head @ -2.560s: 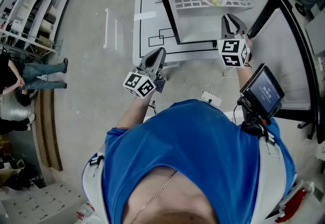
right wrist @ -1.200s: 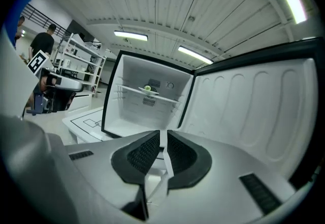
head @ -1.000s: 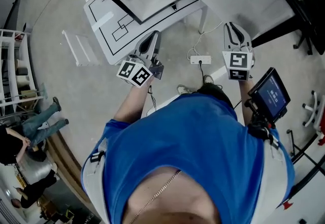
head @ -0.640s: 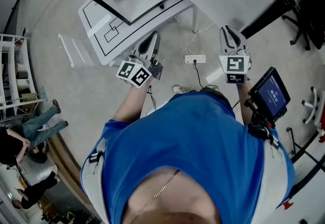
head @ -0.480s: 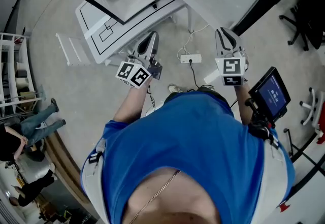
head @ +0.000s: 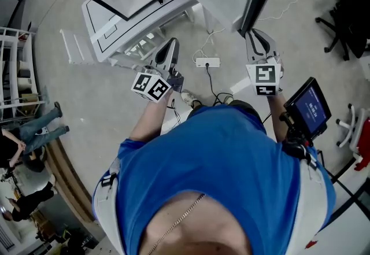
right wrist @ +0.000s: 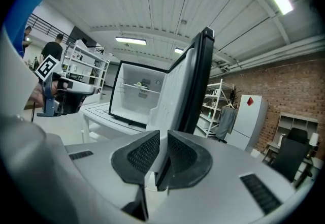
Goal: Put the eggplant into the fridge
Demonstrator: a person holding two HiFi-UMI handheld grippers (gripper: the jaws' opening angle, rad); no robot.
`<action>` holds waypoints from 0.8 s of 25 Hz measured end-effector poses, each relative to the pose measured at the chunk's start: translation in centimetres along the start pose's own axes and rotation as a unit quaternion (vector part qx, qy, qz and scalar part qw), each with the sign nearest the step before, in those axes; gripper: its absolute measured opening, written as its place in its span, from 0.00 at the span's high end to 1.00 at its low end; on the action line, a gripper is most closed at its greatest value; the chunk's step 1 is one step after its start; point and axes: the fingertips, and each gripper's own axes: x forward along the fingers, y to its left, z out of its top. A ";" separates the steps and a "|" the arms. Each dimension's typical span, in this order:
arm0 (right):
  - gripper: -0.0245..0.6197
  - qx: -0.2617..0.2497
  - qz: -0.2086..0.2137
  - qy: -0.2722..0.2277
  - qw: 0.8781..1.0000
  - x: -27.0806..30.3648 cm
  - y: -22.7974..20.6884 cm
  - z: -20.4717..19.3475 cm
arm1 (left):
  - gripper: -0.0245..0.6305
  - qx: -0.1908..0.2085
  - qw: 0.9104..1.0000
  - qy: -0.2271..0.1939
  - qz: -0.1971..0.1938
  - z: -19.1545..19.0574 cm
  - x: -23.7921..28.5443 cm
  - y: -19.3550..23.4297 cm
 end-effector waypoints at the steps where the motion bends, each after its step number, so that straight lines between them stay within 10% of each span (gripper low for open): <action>1: 0.89 0.003 -0.001 -0.002 1.000 -0.2 -1.0 -0.1 | 0.95 0.000 1.000 -0.001 0.004 -0.3 -0.1 -0.6; 20: 0.75 0.007 0.080 -0.033 0.996 3.3 -5.1 1.7 | 0.95 0.015 0.998 -0.020 0.061 -0.4 -3.0 -2.2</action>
